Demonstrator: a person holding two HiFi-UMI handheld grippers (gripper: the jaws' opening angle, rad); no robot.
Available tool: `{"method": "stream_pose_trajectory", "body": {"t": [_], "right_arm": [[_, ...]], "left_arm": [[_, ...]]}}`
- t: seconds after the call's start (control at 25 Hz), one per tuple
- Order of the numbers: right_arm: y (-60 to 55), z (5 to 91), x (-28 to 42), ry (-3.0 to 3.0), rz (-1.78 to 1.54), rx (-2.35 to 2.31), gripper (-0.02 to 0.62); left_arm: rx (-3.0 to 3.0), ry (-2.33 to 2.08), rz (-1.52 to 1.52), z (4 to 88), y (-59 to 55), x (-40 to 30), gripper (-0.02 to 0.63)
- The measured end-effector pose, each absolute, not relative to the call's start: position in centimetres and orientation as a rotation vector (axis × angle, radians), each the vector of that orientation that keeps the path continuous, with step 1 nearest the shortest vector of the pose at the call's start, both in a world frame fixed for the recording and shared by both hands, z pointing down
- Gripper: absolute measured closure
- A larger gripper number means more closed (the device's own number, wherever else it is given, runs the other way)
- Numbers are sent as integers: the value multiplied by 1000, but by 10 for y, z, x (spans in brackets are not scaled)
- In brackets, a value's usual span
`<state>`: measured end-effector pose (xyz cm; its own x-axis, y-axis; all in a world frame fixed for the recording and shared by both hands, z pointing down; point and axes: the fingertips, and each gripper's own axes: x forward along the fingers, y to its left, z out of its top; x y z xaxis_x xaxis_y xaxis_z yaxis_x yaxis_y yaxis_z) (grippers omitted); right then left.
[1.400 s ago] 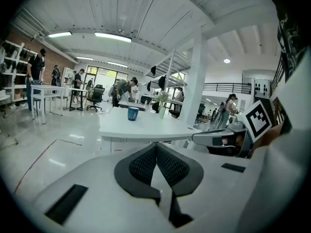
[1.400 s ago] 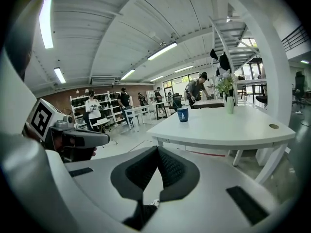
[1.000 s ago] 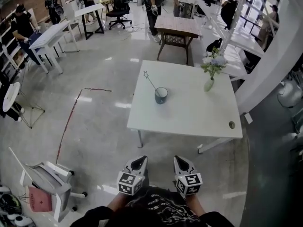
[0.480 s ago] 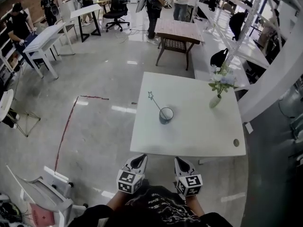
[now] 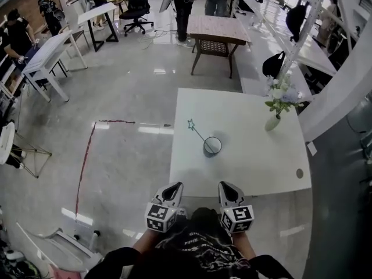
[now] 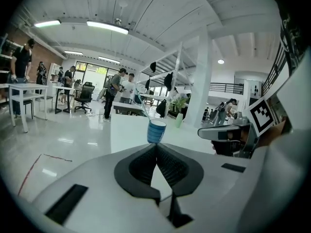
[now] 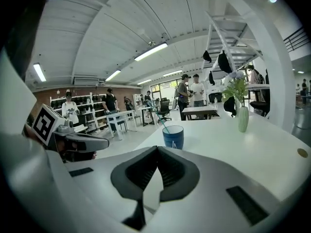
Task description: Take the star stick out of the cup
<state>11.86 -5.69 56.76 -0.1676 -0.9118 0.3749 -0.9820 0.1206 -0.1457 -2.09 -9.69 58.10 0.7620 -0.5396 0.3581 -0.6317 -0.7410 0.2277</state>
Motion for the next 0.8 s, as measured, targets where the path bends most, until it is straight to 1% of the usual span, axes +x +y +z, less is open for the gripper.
{"method": "stream_pose_trajectory", "body": {"t": [0.24, 0.32, 0.56, 0.8], "right_arm": [[-95, 553, 129, -2221, 447, 1862, 582], [-104, 551, 130, -2227, 439, 1824, 520], [-139, 543, 135, -2251, 437, 1762, 434], [-163, 539, 136, -2266, 419, 1721, 430]], "left_arm": [[2590, -943, 364, 584, -126, -15, 587], [2568, -964, 359, 583, -131, -15, 586], [2529, -1036, 328, 576, -152, -18, 586], [2510, -1103, 319, 572, -163, -26, 586]]}}
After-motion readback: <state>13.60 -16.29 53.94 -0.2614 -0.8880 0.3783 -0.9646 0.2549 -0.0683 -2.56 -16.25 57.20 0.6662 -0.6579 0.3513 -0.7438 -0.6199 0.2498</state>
